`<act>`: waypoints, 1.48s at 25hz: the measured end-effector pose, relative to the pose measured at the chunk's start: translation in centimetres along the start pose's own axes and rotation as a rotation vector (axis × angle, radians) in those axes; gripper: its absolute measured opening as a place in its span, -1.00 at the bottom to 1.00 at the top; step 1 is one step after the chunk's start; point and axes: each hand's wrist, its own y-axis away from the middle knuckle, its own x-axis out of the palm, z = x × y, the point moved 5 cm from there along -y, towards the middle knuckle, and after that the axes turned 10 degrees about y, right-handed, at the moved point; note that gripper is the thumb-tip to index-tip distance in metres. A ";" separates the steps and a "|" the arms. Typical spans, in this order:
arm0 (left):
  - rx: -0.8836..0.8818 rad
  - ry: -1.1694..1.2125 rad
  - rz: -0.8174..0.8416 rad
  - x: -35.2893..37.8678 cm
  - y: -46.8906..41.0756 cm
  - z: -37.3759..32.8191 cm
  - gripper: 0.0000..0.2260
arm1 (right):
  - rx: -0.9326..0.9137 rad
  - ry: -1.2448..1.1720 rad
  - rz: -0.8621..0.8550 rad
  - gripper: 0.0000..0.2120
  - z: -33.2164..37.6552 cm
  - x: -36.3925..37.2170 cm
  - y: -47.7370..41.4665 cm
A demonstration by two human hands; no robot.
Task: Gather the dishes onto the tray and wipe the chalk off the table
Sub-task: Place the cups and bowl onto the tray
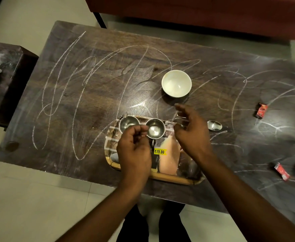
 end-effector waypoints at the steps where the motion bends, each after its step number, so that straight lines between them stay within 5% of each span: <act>1: 0.055 -0.015 0.037 0.9 -1.3 -1.3 -0.68 | 0.084 -0.108 -0.045 -0.43 0.1 -0.9 -1.2; 6: -0.165 -0.015 0.093 6.5 -10.1 -2.6 -0.56 | 0.390 -0.417 -0.051 -0.46 -0.1 -2.1 -6.8; 10: -0.342 -0.077 0.187 10.1 -14.5 -1.0 -0.48 | 0.392 -0.380 -0.018 -0.58 -0.9 -1.6 -9.1; 13: -0.406 -0.032 0.241 12.0 -15.7 -0.6 -0.63 | 0.355 -0.359 0.003 -0.57 -1.3 -0.8 -10.5; 19: -0.354 -0.055 0.305 13.0 -15.0 -1.6 -0.70 | 0.349 -0.371 -0.033 -0.60 -0.7 -1.1 -10.8; 27: -0.116 0.071 0.362 1.4 -7.7 -8.6 -0.78 | 0.165 -0.476 -0.103 -0.78 5.6 -3.0 0.4; 37: -0.299 -0.091 0.223 -11.2 0.0 1.7 -0.72 | 0.493 -0.474 0.038 -0.89 0.8 5.9 13.2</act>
